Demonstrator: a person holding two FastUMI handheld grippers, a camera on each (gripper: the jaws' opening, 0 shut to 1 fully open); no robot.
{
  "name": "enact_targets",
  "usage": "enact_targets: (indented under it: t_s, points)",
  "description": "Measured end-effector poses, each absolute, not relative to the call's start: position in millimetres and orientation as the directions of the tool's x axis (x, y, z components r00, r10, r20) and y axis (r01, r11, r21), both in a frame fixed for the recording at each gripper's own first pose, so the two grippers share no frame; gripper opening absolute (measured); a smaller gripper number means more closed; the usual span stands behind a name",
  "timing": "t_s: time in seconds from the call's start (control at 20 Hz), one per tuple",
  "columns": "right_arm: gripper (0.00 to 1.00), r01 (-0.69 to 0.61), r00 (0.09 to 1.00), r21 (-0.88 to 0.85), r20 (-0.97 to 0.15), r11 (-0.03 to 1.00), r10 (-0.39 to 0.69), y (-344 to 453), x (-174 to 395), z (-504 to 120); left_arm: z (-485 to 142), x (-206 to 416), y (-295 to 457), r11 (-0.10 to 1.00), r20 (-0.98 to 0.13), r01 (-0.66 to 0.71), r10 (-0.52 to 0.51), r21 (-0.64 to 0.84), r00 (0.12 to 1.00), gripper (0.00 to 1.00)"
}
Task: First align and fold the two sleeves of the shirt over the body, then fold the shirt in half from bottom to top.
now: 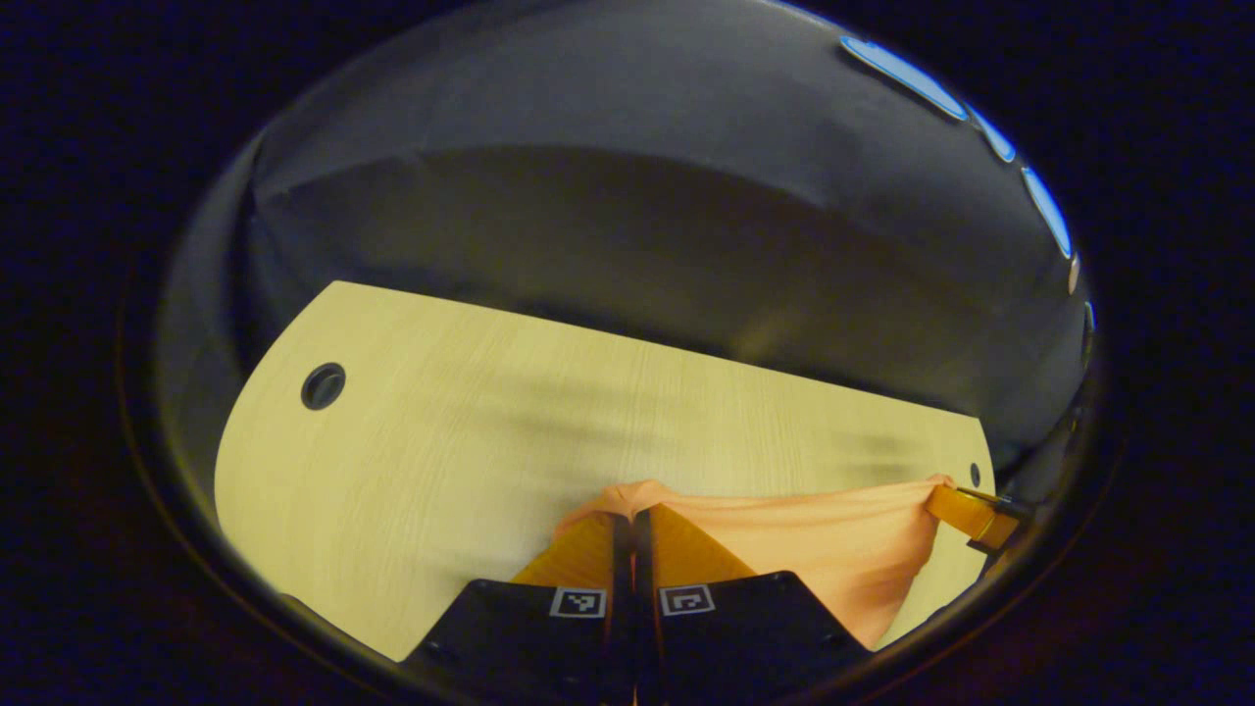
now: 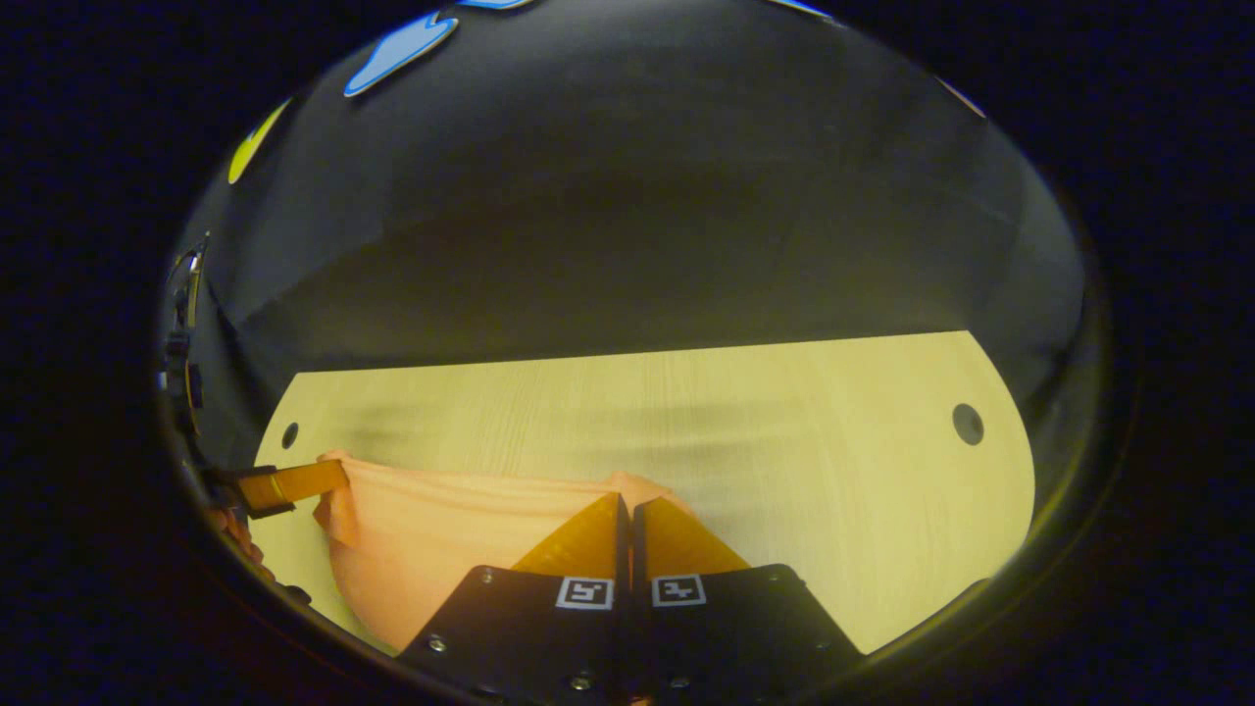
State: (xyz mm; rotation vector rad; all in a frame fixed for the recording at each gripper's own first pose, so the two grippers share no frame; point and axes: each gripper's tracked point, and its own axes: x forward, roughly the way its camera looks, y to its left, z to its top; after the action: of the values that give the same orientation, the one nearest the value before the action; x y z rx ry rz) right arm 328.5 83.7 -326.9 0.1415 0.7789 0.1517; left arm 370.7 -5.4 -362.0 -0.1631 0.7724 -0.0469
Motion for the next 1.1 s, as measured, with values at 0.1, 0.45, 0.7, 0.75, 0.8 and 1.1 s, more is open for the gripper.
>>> enact_targets:
  t_s: [0.1, 0.45, 0.7, 0.75, 0.8, 1.1]
  points:
    - [0.0, -0.091, 0.712, 0.158, -0.68, 0.983, 0.176, 82.4, 341.2, -337.4, -374.5, 381.6, -3.4, 0.993, -0.69, 0.019, -0.096, -0.118, 0.717, 0.05]
    - [0.0, -0.11, 0.708, 0.129, -0.686, 0.986, 0.168, 87.8, 351.2, -363.5, -396.4, 401.9, -20.6, 0.997, -0.683, 0.074, -0.06, -0.009, 0.728, 0.06]
    - [0.16, -0.114, 0.695, 0.142, -0.696, 0.983, 0.181, 92.7, 347.3, -362.5, -399.0, 394.6, -21.9, 0.996, -0.698, 0.086, -0.08, -0.026, 0.712, 0.17]
    - [0.27, -0.115, 0.697, 0.149, -0.692, 0.982, 0.187, 94.3, 347.1, -359.3, -398.8, 394.1, -20.0, 0.996, -0.697, 0.083, -0.081, -0.03, 0.712, 0.45]
    - [0.46, -0.117, 0.699, 0.151, -0.69, 0.982, 0.19, 95.0, 345.4, -356.6, -396.9, 394.4, -16.7, 0.997, -0.696, 0.076, -0.073, -0.026, 0.714, 0.72]
    - [0.5, -0.134, 0.732, 0.131, -0.655, 0.982, 0.187, 89.8, 328.8, -321.1, -352.3, 373.6, -17.1, 0.996, -0.643, 0.073, -0.084, -0.043, 0.762, 0.93]
